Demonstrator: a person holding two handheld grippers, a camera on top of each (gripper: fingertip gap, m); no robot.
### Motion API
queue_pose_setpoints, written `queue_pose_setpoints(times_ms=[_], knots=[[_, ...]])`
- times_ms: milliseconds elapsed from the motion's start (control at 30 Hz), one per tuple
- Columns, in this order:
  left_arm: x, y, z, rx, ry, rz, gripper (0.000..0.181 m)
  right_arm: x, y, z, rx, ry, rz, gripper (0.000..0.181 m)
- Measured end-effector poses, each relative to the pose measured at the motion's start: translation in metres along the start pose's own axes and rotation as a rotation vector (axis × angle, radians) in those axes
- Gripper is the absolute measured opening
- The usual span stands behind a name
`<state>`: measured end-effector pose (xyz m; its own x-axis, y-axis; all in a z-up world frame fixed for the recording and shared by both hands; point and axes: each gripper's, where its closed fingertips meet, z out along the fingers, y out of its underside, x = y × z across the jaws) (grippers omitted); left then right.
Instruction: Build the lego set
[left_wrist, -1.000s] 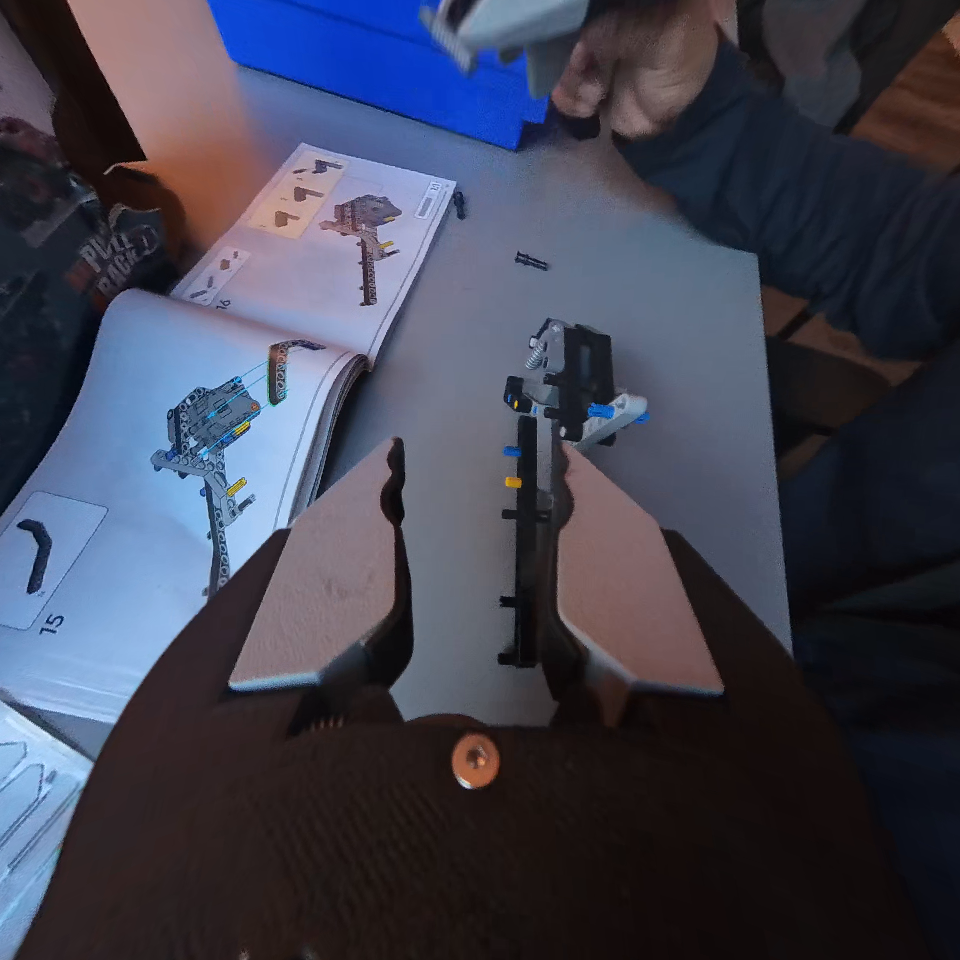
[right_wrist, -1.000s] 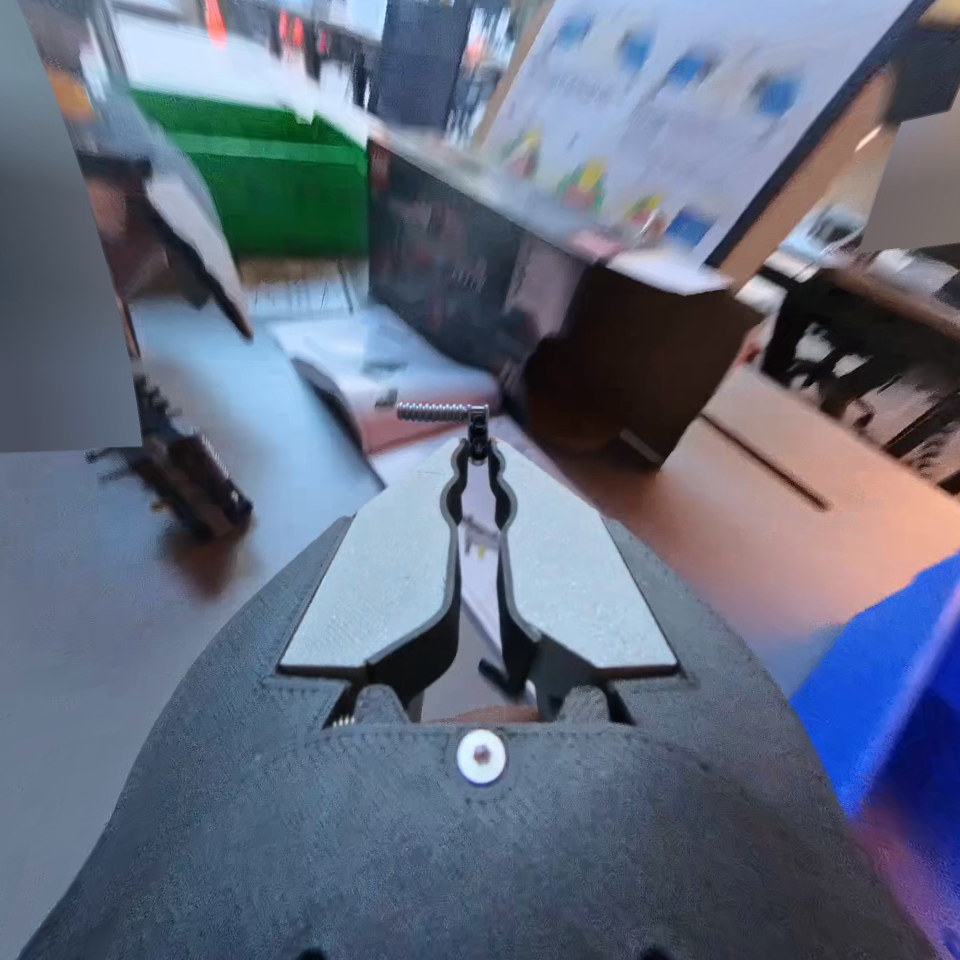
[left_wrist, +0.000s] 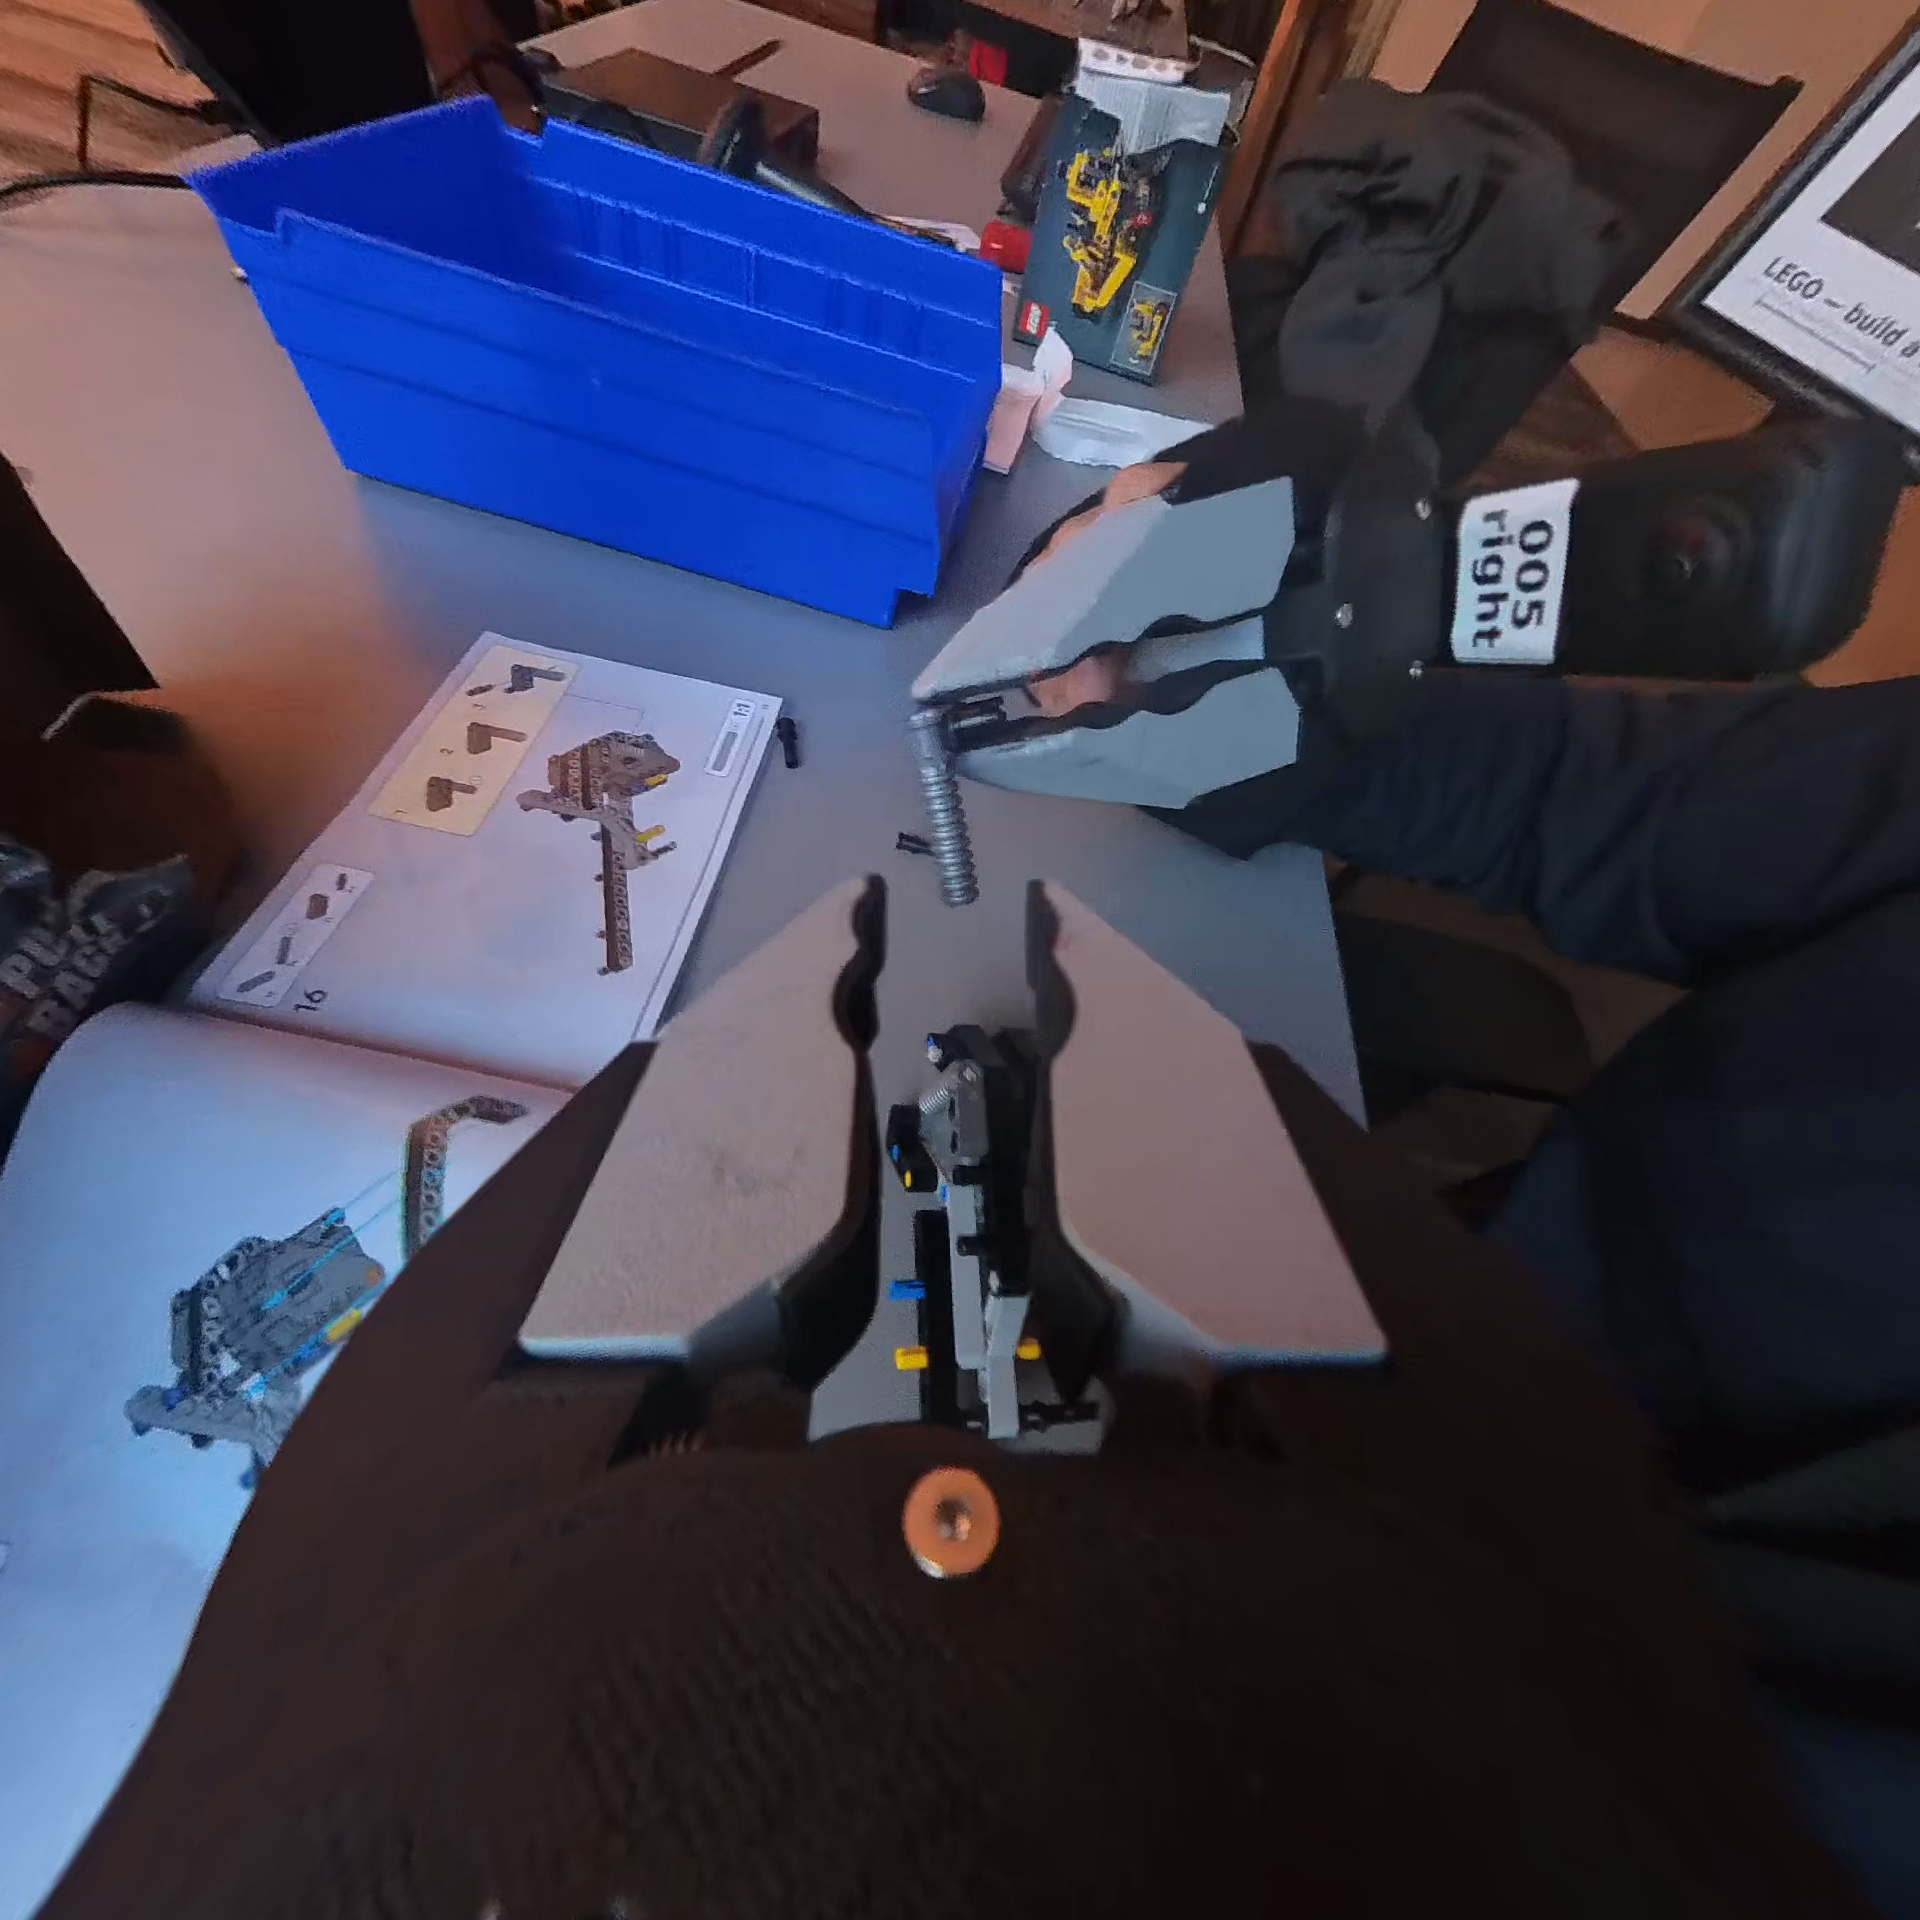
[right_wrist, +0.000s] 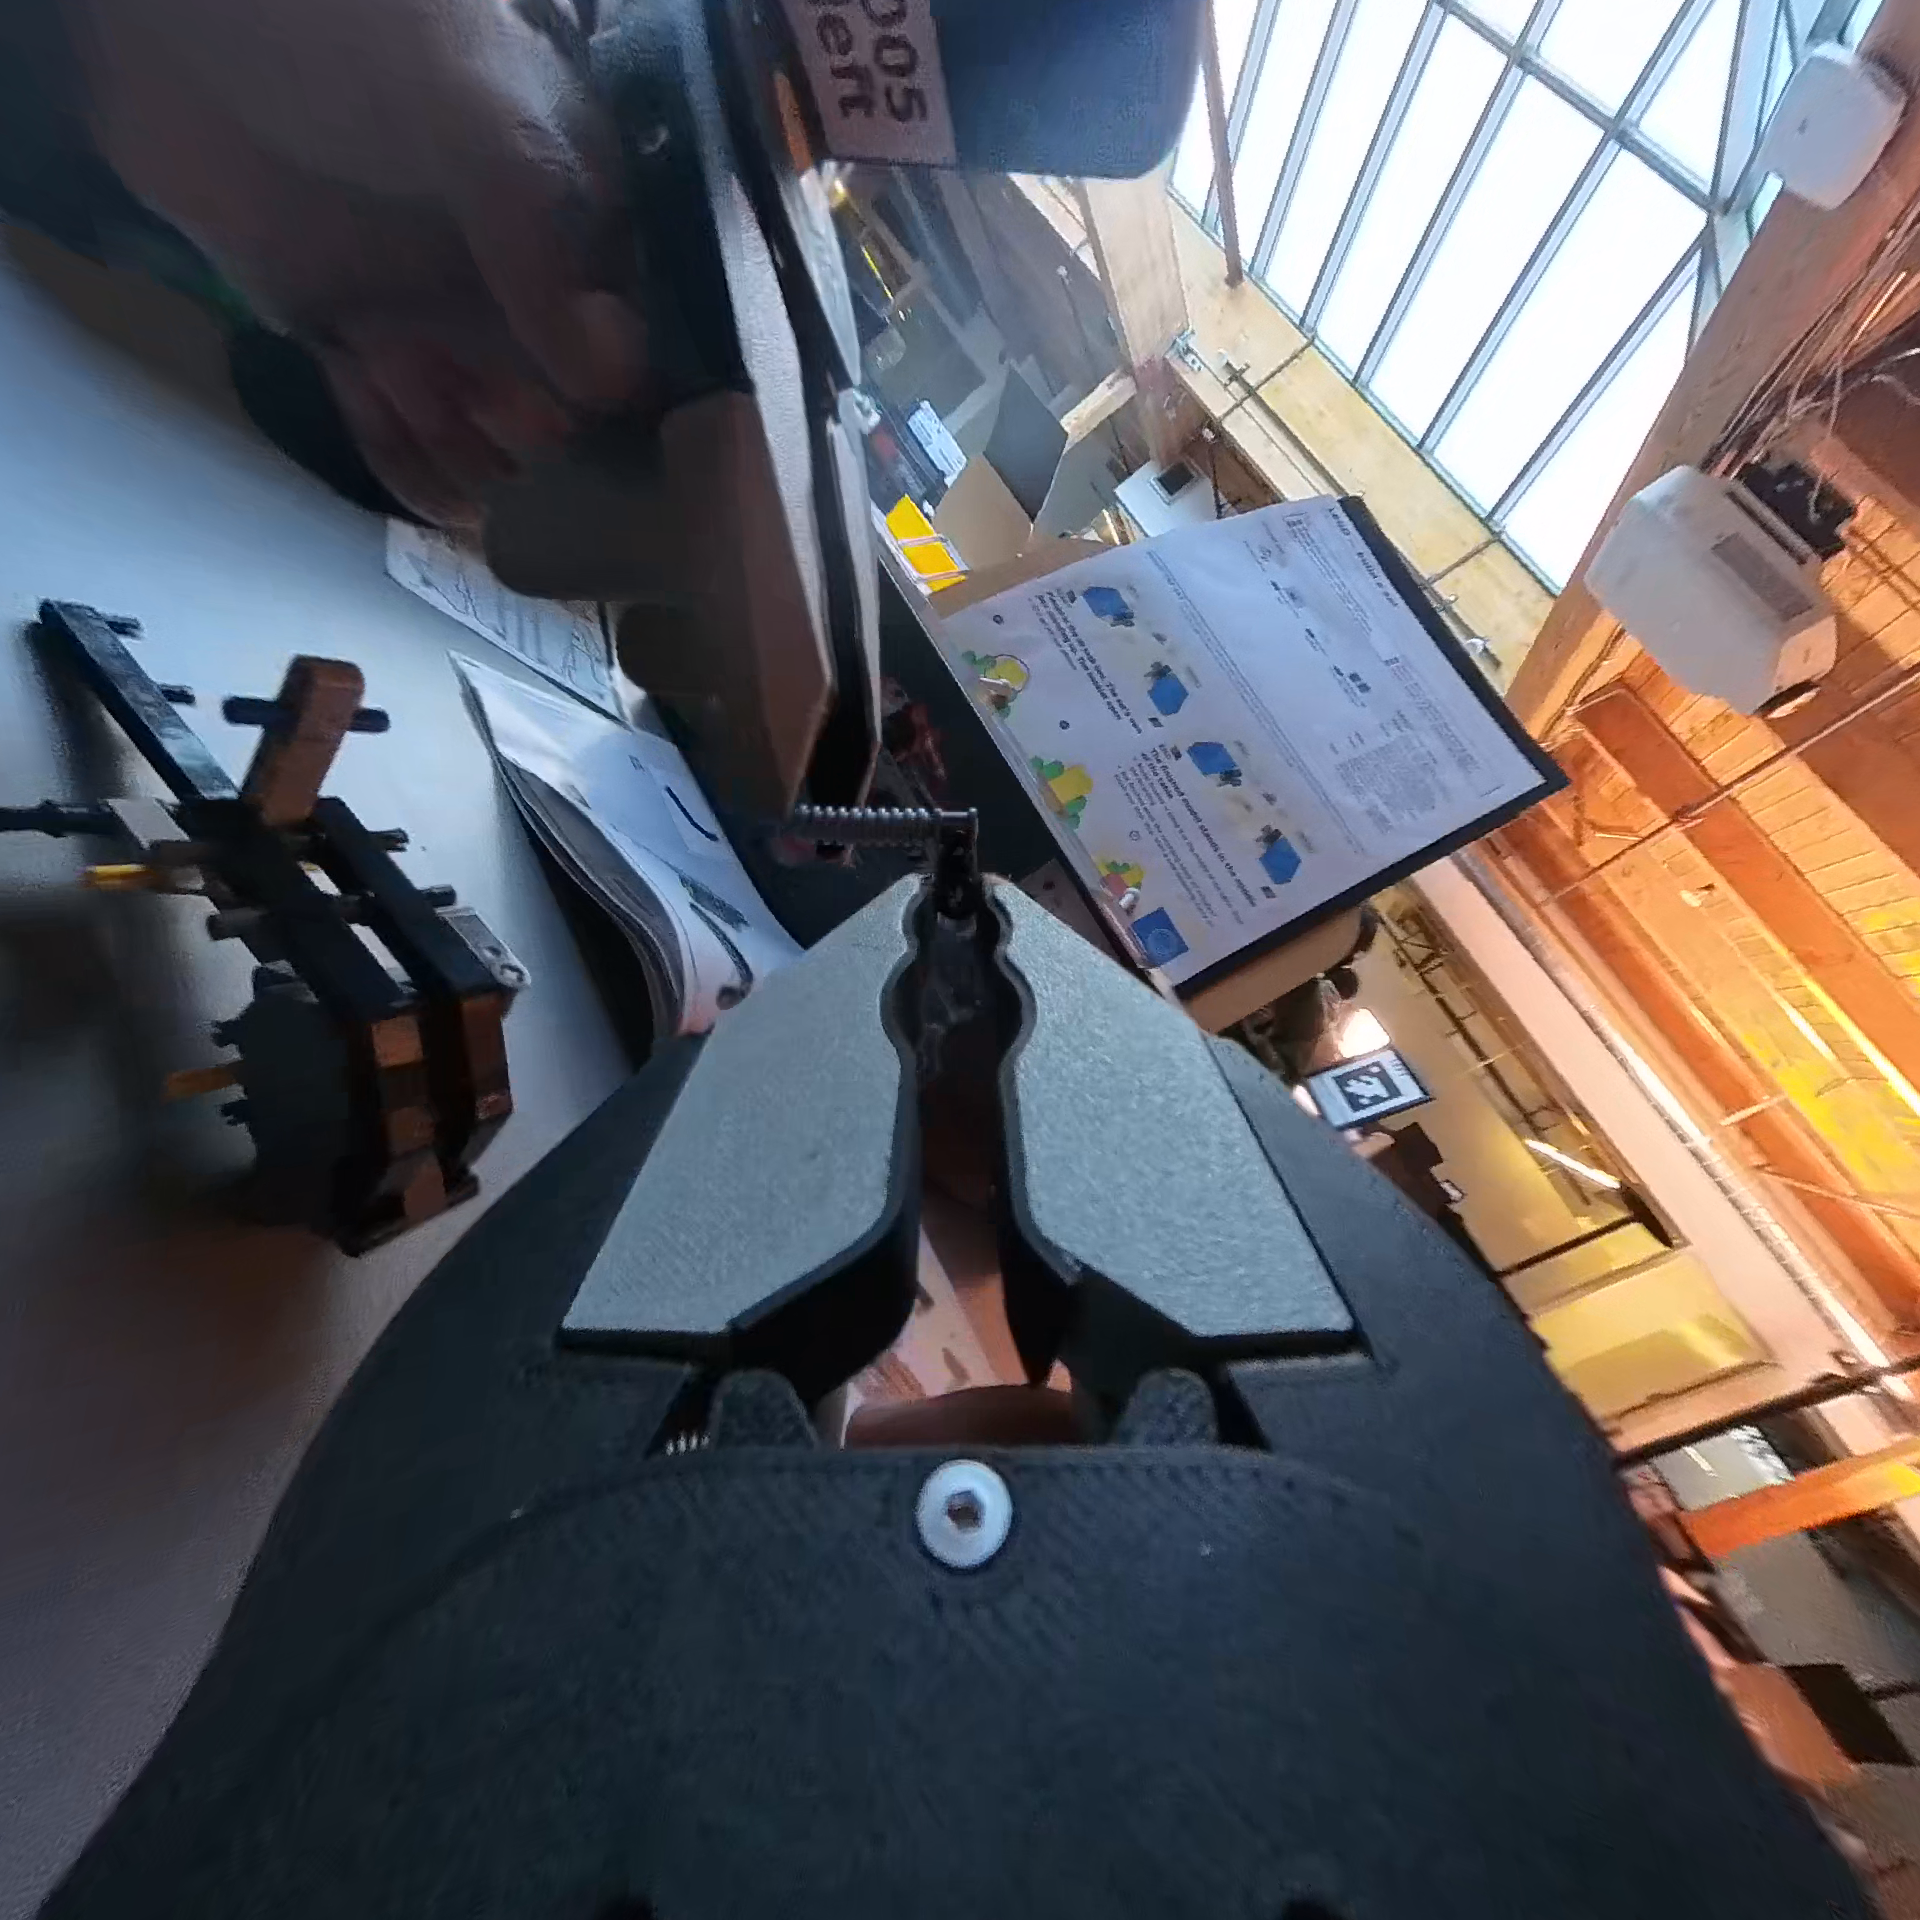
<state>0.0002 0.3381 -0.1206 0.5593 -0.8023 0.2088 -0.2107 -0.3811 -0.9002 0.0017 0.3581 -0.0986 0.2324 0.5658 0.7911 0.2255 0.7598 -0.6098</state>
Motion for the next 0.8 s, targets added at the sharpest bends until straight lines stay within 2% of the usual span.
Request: queue_pose_setpoints(times_ms=[100,200,400,567,733,800], knots=[[0.002,-0.004,0.005,-0.015,0.034,0.014,0.011,0.000,-0.001,-0.004,-0.002,0.009,-0.037,0.005],[0.007,-0.002,0.014,-0.051,0.092,0.007,0.011,-0.002,-0.003,-0.005,-0.002,0.009,-0.059,0.005],[-0.001,0.006,0.020,-0.086,0.110,0.029,0.005,-0.008,0.005,-0.005,-0.009,-0.035,-0.063,0.006],[-0.009,0.001,0.017,-0.055,0.156,-0.003,0.005,-0.010,0.002,-0.008,0.063,-0.156,0.141,0.020],[-0.017,0.006,0.016,-0.114,0.103,0.099,0.005,-0.006,0.003,-0.011,0.115,-0.323,0.478,0.020],[-0.014,0.007,0.016,-0.124,0.100,0.161,0.005,-0.006,0.006,-0.009,0.121,-0.382,0.603,0.029]])
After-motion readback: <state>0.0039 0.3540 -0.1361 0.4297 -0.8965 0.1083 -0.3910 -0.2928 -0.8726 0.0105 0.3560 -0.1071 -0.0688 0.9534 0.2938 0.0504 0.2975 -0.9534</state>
